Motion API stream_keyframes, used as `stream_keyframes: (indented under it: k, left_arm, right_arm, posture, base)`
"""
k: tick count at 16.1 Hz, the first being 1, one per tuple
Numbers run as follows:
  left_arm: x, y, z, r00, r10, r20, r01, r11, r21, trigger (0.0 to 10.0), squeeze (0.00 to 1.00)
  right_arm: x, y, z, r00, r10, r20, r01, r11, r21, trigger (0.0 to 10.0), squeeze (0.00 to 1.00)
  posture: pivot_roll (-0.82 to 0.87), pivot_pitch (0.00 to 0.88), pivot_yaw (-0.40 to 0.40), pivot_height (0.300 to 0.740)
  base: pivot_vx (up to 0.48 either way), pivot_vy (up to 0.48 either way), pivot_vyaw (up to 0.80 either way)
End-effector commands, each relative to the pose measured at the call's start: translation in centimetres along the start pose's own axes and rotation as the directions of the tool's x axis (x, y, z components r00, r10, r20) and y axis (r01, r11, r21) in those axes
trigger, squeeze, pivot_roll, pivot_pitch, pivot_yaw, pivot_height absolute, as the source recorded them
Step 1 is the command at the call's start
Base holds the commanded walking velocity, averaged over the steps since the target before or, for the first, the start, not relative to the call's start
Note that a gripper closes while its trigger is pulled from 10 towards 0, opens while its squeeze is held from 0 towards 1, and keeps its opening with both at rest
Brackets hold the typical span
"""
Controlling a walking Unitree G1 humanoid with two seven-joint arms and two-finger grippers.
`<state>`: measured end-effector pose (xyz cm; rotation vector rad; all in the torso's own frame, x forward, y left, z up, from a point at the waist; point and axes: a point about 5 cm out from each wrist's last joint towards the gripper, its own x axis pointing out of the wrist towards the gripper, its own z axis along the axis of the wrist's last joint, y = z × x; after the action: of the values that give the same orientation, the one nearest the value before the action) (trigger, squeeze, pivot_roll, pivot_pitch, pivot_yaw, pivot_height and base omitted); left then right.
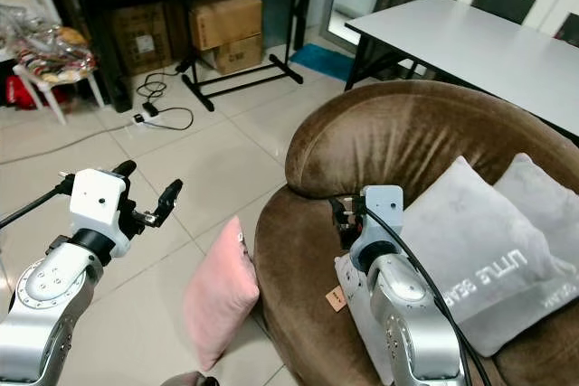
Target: Move the pillow to the sofa from floor
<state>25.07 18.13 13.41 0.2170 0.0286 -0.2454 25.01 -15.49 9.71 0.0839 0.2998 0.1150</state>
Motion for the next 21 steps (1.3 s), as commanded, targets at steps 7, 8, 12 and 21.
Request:
stream_keyframes:
  k: [7, 8, 12, 21]
  left_arm:
    - [-0.1, 1.1, -0.7, 0.999, 0.044, -0.015, -0.044, 0.998, 0.042, 10.0, 0.00]
    - [0.0, 1.1, -0.8, 0.999, 0.044, -0.015, -0.044, 0.998, 0.042, 10.0, 0.00]
    - [-0.1, 1.2, -1.1, 0.998, 0.060, -0.006, -0.060, 0.997, 0.049, 10.0, 0.00]
    - [-0.2, 1.0, -1.3, 0.996, 0.090, 0.012, -0.090, 0.996, 0.028, 10.0, 0.00]
  right_arm:
    - [0.6, 0.0, 0.1, 0.999, -0.030, 0.014, 0.030, 0.999, 0.025, 10.0, 0.00]
    - [0.6, 0.0, -0.1, 0.999, -0.032, 0.013, 0.031, 0.999, 0.024, 10.0, 0.00]
    - [0.6, -0.4, -0.4, 0.999, -0.047, 0.001, 0.047, 0.999, -0.011, 10.0, 0.00]
    - [0.6, -0.9, -1.8, 0.995, -0.096, -0.019, 0.096, 0.995, -0.010, 10.0, 0.00]
  posture:
    - [0.00, 0.000, -0.049, 0.740]
    - [0.00, 0.000, -0.047, 0.740]
    - [-0.01, 0.000, -0.046, 0.740]
    - [0.00, 0.000, -0.057, 0.740]
  base:
    - [0.000, 0.282, 0.00]
    - [0.000, 0.281, 0.00]
    - [0.000, 0.283, 0.00]
    - [0.000, 0.191, 0.00]
